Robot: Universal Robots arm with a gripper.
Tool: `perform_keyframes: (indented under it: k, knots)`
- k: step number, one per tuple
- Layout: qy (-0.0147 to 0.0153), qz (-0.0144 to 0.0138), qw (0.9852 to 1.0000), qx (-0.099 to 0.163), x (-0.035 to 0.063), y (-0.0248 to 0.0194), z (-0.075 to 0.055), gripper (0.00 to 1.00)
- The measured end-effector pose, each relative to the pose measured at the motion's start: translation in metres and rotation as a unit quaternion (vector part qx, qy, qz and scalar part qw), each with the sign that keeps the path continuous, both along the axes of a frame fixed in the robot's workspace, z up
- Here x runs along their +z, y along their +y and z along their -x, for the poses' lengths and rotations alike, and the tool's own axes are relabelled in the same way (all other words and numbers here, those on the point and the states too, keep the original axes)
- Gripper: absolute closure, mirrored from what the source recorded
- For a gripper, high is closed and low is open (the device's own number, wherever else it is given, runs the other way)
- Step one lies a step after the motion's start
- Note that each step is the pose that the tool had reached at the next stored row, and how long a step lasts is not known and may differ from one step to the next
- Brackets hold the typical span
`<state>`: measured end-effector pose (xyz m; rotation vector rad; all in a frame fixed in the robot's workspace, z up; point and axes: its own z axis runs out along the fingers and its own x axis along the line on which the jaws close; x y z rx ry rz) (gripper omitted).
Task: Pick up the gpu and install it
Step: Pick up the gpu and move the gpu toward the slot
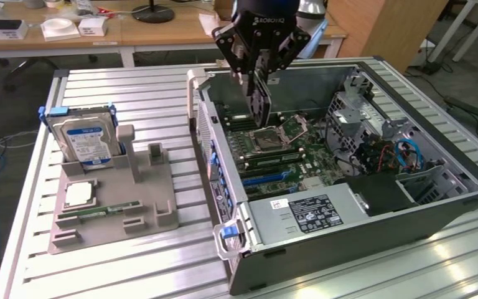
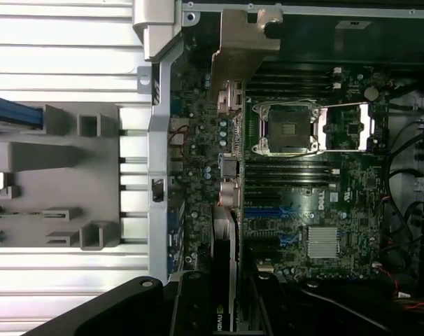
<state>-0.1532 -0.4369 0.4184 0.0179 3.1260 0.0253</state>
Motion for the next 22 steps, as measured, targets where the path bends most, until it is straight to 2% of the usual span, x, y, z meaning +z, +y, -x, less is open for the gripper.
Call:
perform_keyframes:
  k: [22]
  knots:
    - [0.0, -0.0011, 1.0, 0.0, -0.0003, 0.0, -0.032, 0.73]
